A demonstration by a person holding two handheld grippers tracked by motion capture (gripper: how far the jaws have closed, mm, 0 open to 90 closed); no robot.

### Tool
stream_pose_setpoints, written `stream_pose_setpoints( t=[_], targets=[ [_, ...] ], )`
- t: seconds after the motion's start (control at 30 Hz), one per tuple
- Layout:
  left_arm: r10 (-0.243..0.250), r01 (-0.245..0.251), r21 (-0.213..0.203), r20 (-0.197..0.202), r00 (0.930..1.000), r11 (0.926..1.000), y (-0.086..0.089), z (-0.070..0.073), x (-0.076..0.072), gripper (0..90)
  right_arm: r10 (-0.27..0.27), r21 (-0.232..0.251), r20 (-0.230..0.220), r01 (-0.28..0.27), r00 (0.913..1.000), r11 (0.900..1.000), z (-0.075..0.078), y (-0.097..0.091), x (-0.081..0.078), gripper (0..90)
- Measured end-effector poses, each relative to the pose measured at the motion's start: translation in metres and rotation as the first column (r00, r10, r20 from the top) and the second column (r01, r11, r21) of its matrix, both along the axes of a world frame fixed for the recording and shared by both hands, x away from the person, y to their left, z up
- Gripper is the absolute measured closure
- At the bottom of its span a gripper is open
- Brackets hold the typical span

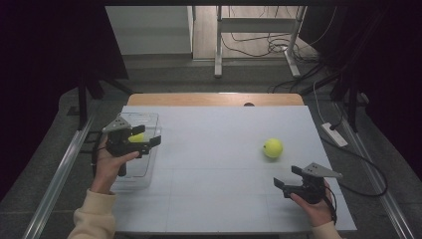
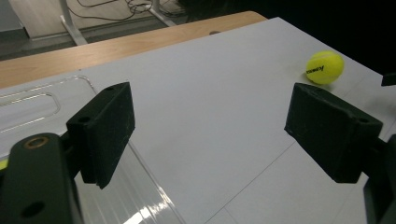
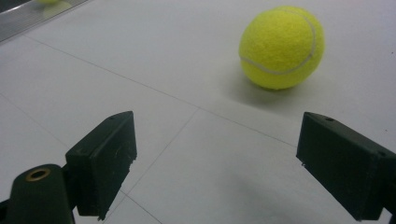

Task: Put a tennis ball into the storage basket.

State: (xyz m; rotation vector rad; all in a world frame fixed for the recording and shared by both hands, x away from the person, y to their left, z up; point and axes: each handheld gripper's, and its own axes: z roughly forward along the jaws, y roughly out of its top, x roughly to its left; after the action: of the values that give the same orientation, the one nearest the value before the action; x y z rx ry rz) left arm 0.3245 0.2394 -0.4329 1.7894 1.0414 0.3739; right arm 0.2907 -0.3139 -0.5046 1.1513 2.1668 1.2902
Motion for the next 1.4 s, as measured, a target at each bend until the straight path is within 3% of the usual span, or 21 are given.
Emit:
stream_pose_setpoints(
  t=[0.3,0.9,1.4],
  targets=[
    [-0.04,0.04,0.015,0.008,0.9991,0.9991,-0.018,0.0,0.002,16.4,0.0,-0.006,0.0,0.0,1.0,1.0,0.0,-0.001,-0.002,11.7],
    [-0.055,0.055,0.025,0.016,0.9984,0.9982,-0.038,-0.003,0.005,16.4,-0.001,-0.001,0.004,0.001,1.0,1.0,0.001,-0.001,-0.005,11.7],
    [-0.1,0.099,0.043,0.013,0.9949,0.9941,-0.061,-0.005,0.009,16.2,-0.009,0.003,0.002,0.009,1.0,1.0,0.0,-0.005,-0.008,11.7]
  ],
)
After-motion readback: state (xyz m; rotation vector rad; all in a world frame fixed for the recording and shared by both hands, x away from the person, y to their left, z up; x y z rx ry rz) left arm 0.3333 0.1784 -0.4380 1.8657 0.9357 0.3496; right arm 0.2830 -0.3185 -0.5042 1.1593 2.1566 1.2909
